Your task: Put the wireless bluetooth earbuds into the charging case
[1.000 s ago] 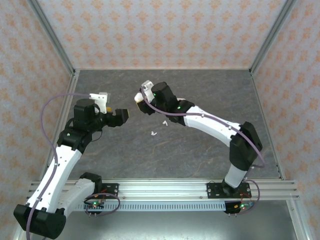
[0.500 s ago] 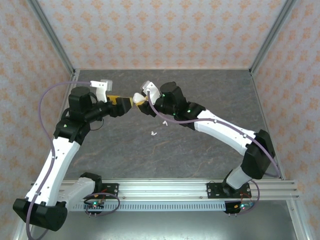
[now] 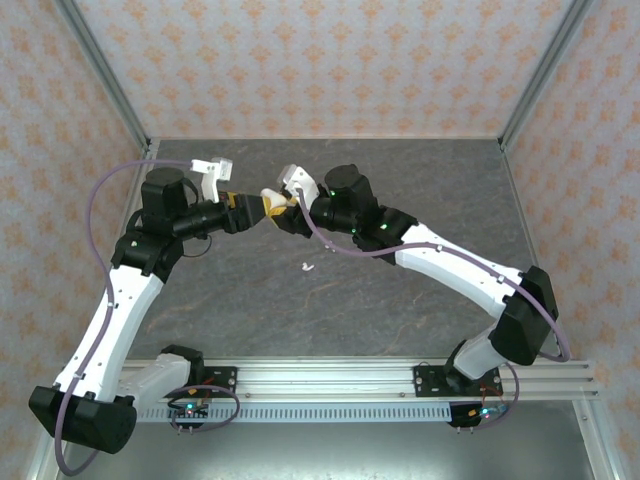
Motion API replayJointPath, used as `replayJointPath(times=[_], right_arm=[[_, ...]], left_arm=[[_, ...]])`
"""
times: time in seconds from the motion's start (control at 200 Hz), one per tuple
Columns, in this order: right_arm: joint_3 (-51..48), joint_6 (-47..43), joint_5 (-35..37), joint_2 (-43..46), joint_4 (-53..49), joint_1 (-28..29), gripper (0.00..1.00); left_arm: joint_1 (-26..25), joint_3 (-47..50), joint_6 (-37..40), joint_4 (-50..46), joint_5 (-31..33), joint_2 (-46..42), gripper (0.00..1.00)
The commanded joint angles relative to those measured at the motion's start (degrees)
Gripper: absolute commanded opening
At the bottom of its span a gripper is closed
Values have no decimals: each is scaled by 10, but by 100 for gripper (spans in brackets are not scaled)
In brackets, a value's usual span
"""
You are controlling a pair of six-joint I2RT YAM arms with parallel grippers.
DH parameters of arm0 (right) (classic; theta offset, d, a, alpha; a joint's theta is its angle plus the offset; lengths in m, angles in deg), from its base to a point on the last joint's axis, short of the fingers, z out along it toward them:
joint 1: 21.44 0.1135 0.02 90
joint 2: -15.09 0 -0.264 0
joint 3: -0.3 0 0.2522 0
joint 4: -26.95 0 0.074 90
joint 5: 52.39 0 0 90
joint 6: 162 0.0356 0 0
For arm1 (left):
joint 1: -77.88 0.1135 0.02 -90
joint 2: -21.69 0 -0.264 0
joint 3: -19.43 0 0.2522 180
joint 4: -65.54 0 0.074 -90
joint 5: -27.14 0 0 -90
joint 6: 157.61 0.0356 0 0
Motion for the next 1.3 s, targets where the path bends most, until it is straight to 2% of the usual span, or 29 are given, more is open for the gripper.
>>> replayJointPath(times=[0.0, 0.27, 0.43, 0.495, 0.631, 0.716, 0.836, 0.901, 0.966, 1.016, 1.161, 1.291], right_arm=[[0, -19, -9, 15, 31, 4, 36], [11, -28, -31, 8, 39, 5, 36], [10, -25, -38, 6, 40, 5, 37], [9, -17, -38, 8, 35, 4, 42], [10, 10, -45, 20, 9, 1, 61], [3, 56, -79, 34, 1, -18, 70], [-37, 149, -166, 62, 45, -62, 77], [-86, 228, -202, 84, 147, -89, 77], [-140, 312, -202, 100, 261, -112, 81], [-162, 362, -198, 103, 311, -126, 82], [-143, 409, -211, 75, 302, -131, 81], [-116, 429, -220, 31, 289, -124, 79]], left_arm=[[4, 9, -16, 34, -35, 1, 50], [4, 21, -23, 41, -54, 12, 32], [4, 14, -8, 24, -55, 9, 16], [4, 13, -3, 21, -55, 5, 13], [4, 17, 15, 18, -35, -5, 13], [4, 29, 31, 27, -14, -12, 13], [4, 69, 40, 91, 11, -27, 9], [3, 93, 55, 122, 32, -35, 6], [3, 123, 60, 171, 37, -45, 5], [3, 147, 58, 217, 36, -54, 5], [-9, 191, 62, 298, 44, -79, 4], [-29, 197, 81, 305, 43, -90, 3]])
